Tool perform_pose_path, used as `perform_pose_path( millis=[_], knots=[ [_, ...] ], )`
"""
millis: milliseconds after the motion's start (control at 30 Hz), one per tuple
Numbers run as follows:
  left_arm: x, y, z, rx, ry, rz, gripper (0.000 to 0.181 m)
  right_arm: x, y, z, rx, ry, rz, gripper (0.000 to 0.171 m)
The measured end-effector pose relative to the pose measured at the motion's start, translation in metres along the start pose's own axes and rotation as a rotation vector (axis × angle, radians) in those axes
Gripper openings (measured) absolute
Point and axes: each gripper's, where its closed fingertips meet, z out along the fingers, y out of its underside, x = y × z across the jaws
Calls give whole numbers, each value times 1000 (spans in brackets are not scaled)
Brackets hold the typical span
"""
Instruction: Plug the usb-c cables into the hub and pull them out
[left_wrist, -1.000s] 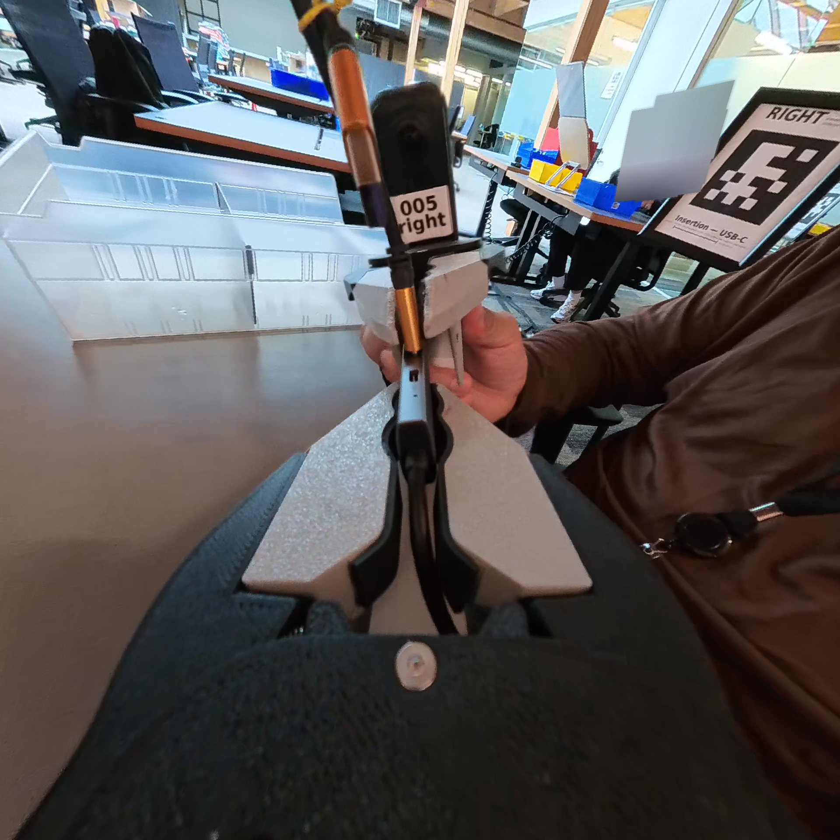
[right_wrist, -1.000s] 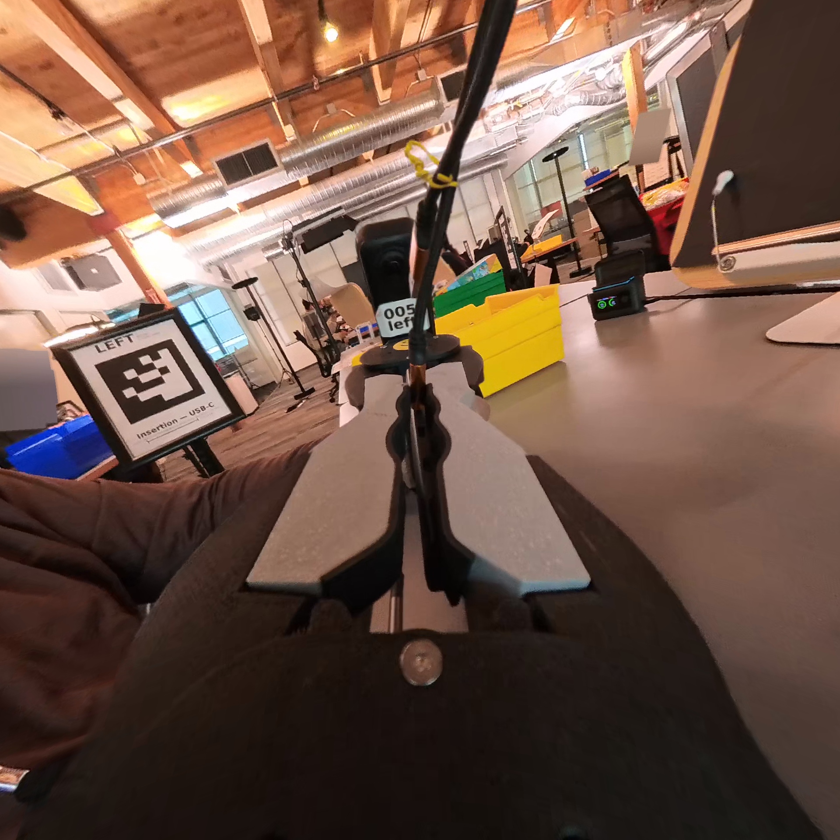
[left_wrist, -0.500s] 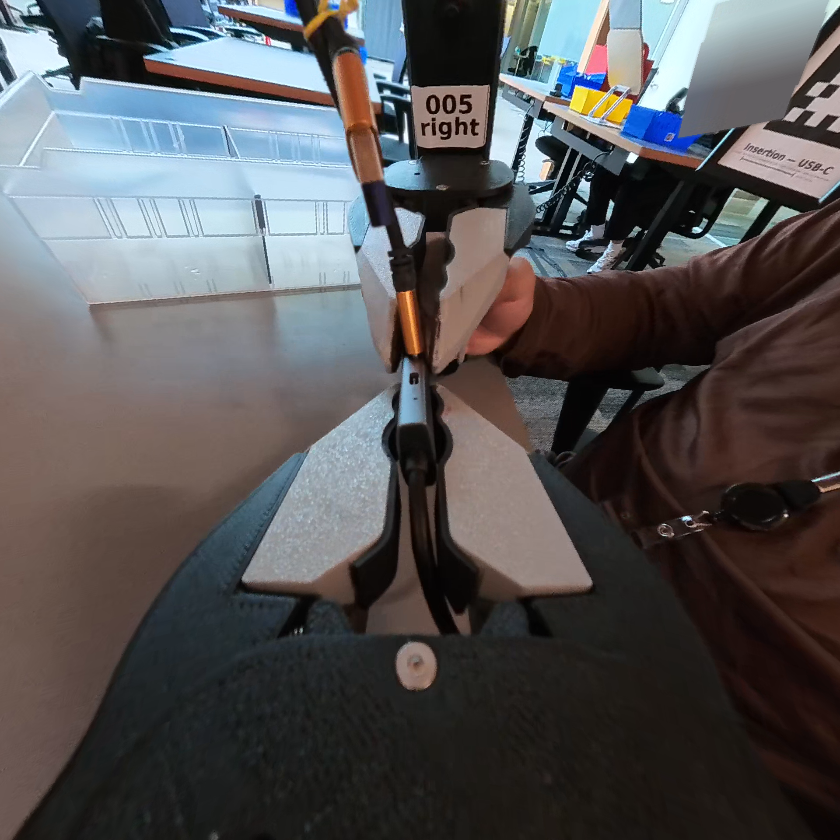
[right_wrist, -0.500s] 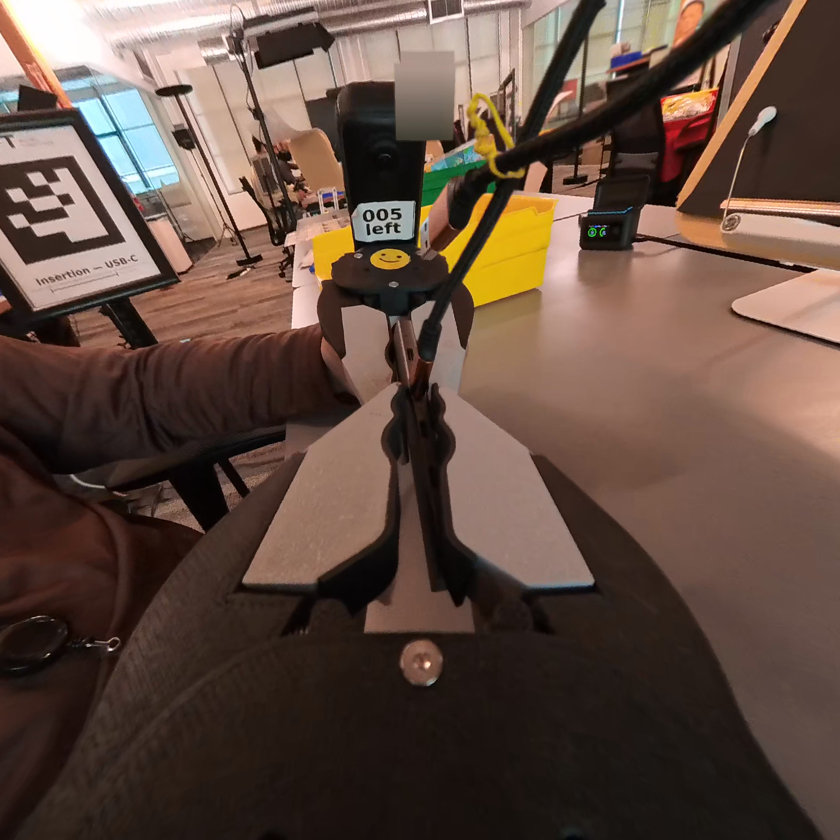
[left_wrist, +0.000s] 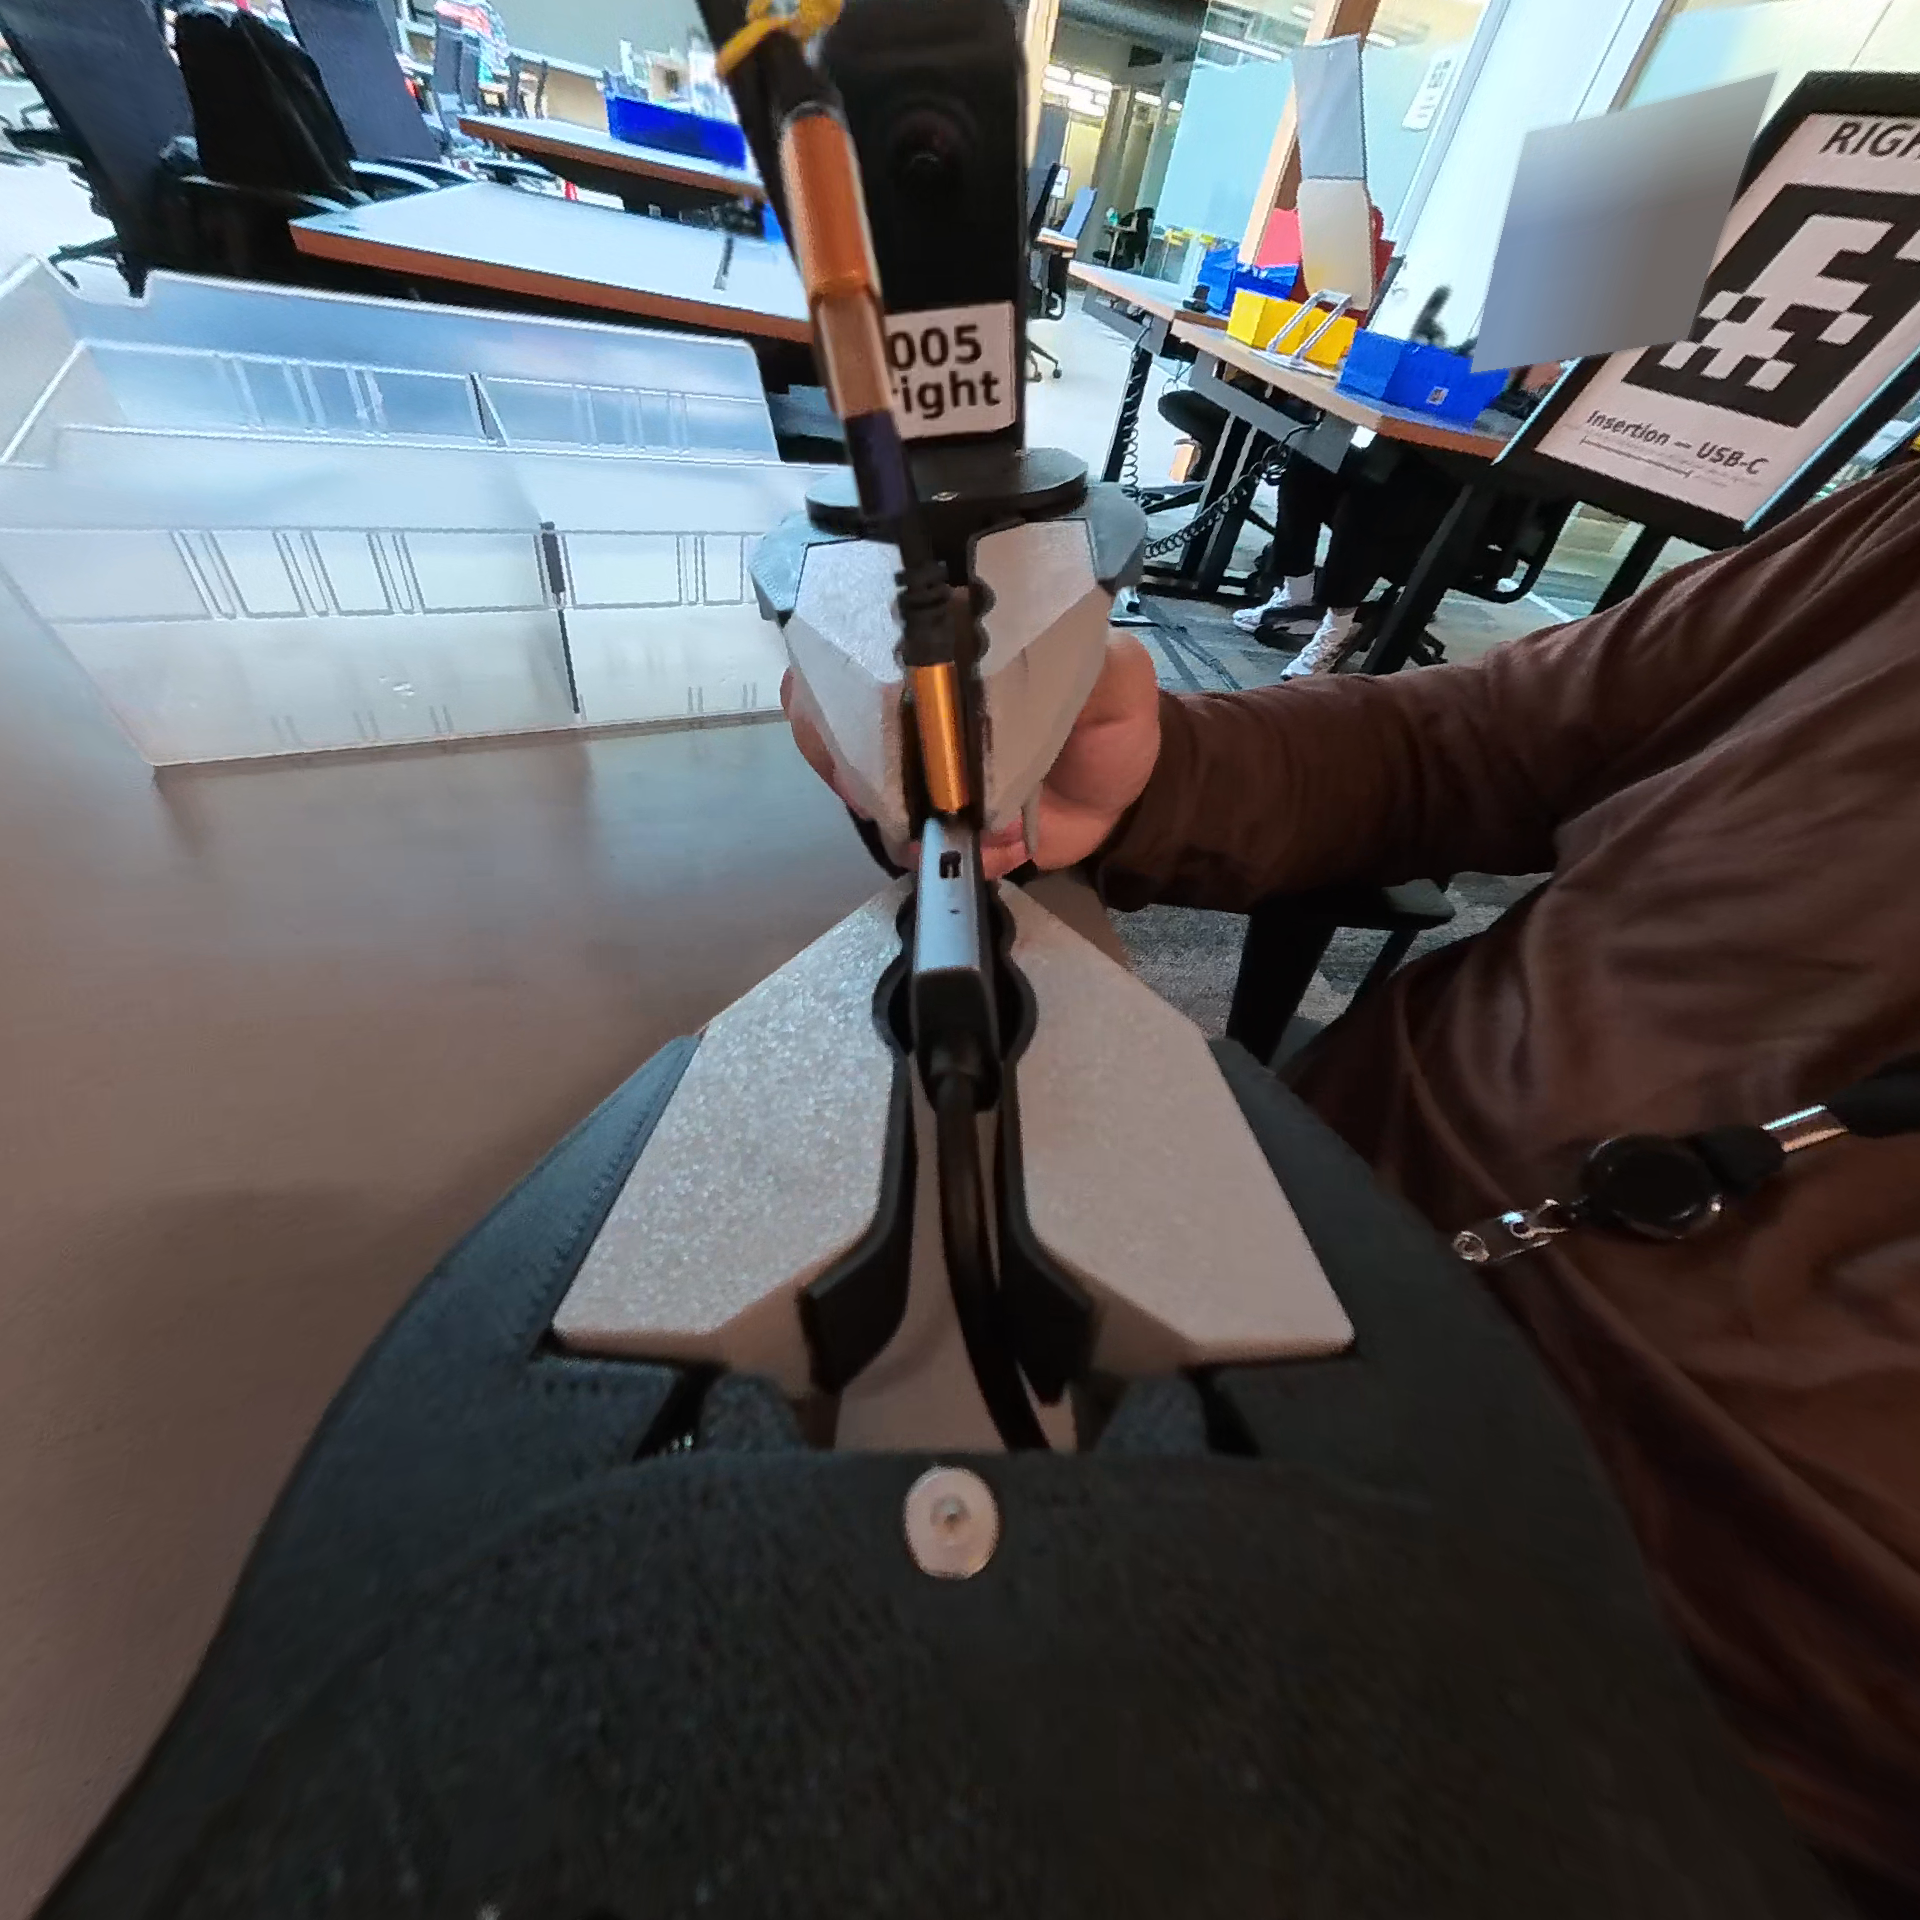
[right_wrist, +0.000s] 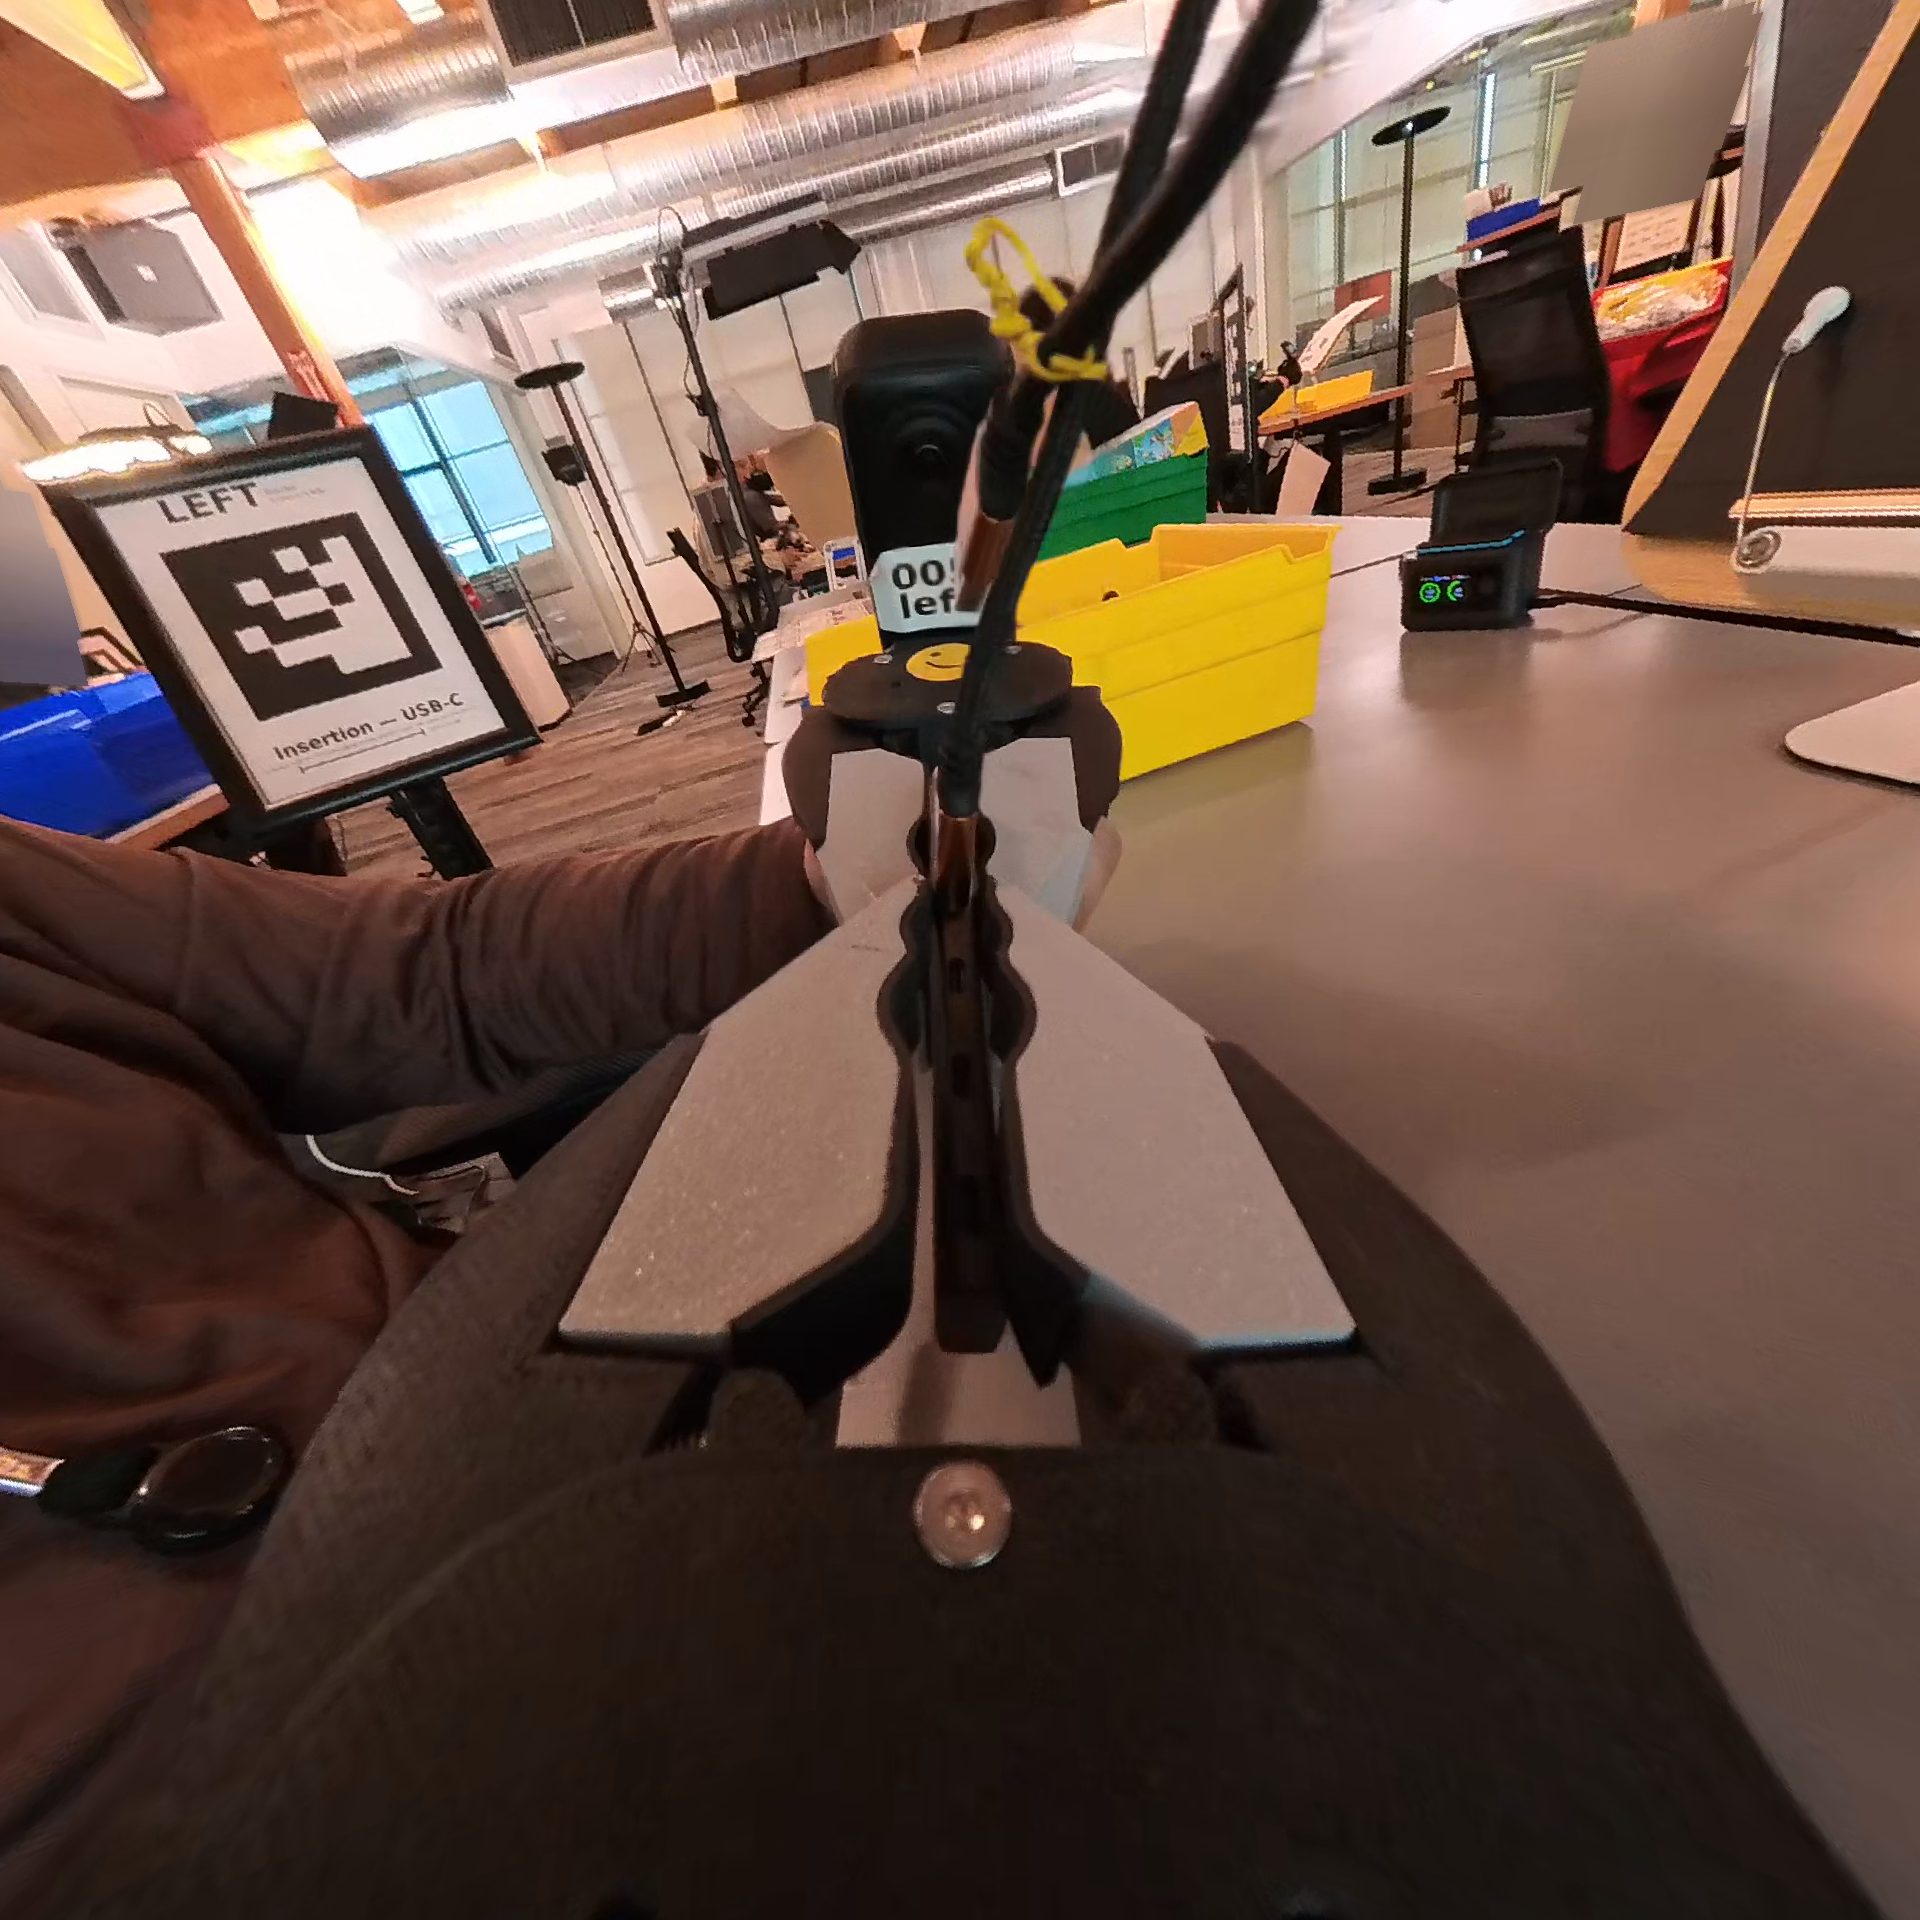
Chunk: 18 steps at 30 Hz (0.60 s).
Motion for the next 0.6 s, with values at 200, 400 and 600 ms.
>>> perform_pose_path(
  millis=[200,400,600],
  knots=[
    [0,-2,-2,7,-9,14,7,-2,-7,-3,45,-13,10,3],
    [-5,1,-2,-7,-25,-9,8,4,-4,-4,30,23,0,2],
    [-5,4,0,-11,4,-70,7,8,-1,-4,2,70,-54,3]
  ],
)
